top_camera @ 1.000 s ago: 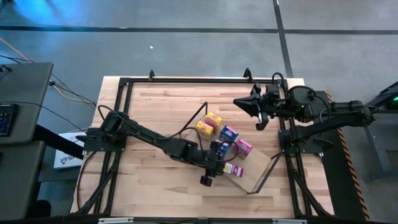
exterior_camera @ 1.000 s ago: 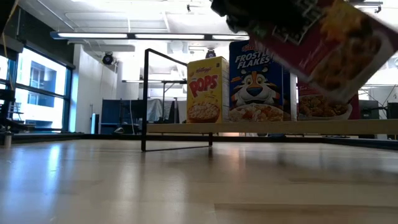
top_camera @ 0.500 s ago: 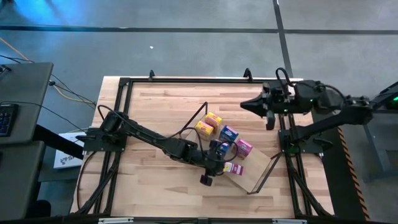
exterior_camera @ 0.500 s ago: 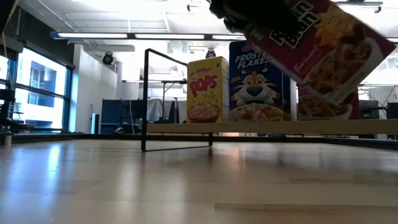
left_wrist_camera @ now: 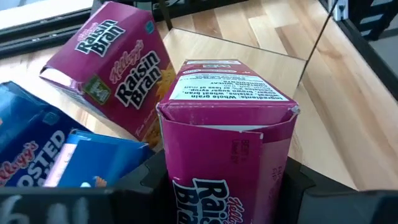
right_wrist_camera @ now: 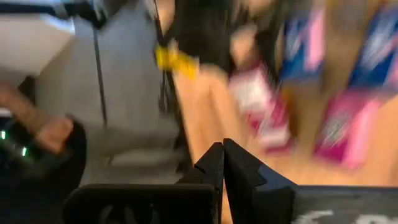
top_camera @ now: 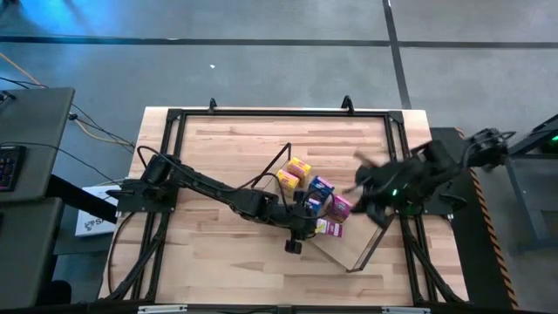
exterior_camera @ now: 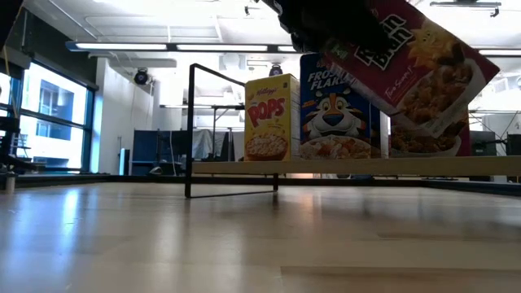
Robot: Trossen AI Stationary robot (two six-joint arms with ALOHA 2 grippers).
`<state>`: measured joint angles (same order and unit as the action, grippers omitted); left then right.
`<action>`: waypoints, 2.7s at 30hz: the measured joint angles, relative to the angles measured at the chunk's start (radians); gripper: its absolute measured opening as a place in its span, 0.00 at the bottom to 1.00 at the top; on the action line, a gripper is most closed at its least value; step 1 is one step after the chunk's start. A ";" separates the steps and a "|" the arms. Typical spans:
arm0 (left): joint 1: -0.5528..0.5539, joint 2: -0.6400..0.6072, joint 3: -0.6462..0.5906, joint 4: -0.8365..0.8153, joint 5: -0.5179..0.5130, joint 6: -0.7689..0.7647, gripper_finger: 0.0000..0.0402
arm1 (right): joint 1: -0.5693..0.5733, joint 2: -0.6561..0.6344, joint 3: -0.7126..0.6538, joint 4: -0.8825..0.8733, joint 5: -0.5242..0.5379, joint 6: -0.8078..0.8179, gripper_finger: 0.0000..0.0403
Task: Stack cereal on shelf
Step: Put the bottom left purple cereal box on the shelf
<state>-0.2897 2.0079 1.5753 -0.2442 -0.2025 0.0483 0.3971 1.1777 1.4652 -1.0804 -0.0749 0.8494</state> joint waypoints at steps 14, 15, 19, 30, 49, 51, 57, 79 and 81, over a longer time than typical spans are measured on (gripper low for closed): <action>-0.002 0.000 0.000 0.002 0.010 -0.047 0.40 | 0.170 0.034 -0.445 0.502 0.100 0.538 0.00; -0.002 0.000 0.000 0.002 0.010 -0.047 0.40 | 0.169 0.034 -0.465 0.521 0.133 0.557 0.00; -0.002 0.000 0.000 0.004 0.009 -0.036 0.40 | 0.169 0.040 -0.525 0.523 0.223 0.633 0.00; -0.002 0.000 0.000 0.027 0.010 -0.020 0.40 | 0.168 0.041 -0.547 0.527 0.273 0.643 0.00; 0.003 0.000 -0.008 0.021 0.010 -0.045 0.40 | 0.169 0.052 -0.547 0.521 0.284 0.642 0.00; 0.004 0.000 -0.008 0.017 0.010 -0.044 0.40 | 0.168 0.064 -0.547 0.524 0.279 0.642 0.00; 0.004 0.000 -0.008 0.004 0.030 -0.045 0.40 | 0.169 0.086 -0.547 0.546 0.260 0.633 0.00; 0.002 0.042 -0.008 0.010 0.077 -0.048 0.45 | 0.169 0.086 -0.547 0.570 0.262 0.627 0.00; 0.004 0.042 -0.008 0.010 0.077 -0.055 0.48 | 0.169 0.086 -0.547 0.571 0.262 0.627 0.00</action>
<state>-0.2859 2.0502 1.5677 -0.2343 -0.1258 -0.0071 0.5659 1.2633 0.9184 -0.5091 0.1875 1.4765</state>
